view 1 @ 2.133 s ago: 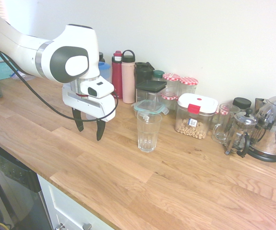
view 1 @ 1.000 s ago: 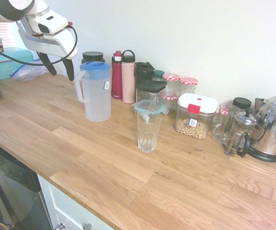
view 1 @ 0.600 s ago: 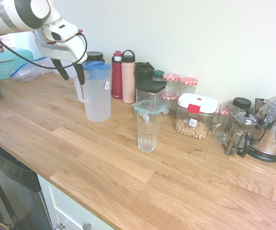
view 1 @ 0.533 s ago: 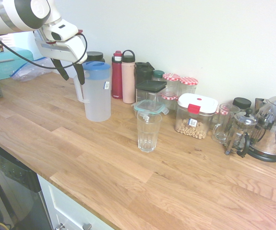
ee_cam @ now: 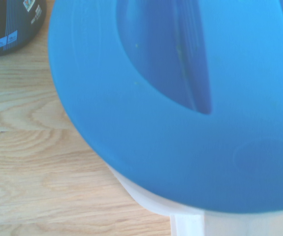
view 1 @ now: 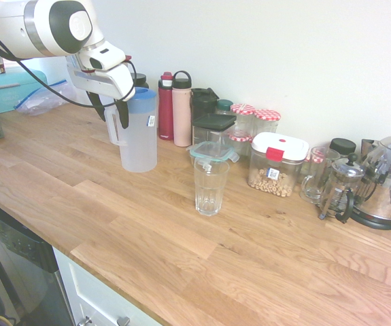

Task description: Pour me some water

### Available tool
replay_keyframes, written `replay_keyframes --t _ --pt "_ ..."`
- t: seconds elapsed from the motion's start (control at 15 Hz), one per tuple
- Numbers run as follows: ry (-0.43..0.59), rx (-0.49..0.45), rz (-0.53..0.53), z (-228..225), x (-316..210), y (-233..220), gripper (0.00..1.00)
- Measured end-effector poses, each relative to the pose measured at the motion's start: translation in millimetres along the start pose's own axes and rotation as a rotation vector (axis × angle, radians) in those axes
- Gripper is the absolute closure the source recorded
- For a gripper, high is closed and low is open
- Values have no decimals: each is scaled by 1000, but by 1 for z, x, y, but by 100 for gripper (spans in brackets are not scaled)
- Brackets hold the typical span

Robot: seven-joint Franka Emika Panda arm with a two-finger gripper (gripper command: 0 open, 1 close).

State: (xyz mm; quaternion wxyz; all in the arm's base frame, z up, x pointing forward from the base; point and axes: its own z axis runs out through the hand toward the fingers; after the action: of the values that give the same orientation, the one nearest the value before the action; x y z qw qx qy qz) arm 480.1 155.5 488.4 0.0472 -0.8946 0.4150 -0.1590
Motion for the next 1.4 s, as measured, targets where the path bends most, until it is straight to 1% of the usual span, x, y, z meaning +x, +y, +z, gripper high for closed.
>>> replay_keyframes --t 0.8,1.2,1.4 --pt "-9 -10 -33 7 -8 -10 100" --pt "-9 -10 -29 6 -5 -12 100" --pt "-27 3 -28 -7 -1 -9 100"
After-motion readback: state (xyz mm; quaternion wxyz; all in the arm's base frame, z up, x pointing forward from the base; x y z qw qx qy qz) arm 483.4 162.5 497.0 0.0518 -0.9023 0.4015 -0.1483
